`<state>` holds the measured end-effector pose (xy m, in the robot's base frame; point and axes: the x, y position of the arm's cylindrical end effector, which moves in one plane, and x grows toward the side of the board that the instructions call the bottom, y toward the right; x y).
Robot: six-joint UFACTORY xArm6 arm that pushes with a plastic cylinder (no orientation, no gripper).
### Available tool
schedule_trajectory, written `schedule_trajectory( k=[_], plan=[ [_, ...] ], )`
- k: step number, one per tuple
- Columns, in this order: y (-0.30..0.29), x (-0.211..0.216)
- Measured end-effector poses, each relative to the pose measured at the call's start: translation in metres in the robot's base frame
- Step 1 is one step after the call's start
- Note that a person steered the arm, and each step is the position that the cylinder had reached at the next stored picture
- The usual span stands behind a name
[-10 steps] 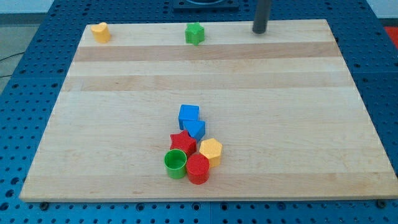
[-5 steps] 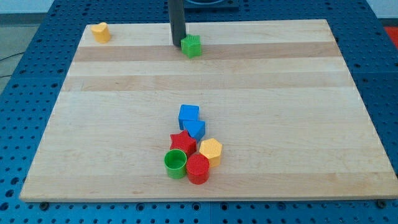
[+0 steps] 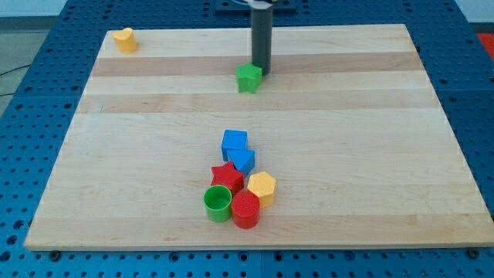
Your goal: Move the green star to the top of the blue cube
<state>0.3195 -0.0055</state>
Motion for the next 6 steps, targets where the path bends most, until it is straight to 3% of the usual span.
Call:
schedule_trajectory(
  k=[1, 2, 6],
  plan=[
    [-0.029, -0.012],
    [-0.041, 0.006],
    [-0.069, 0.150]
  ],
)
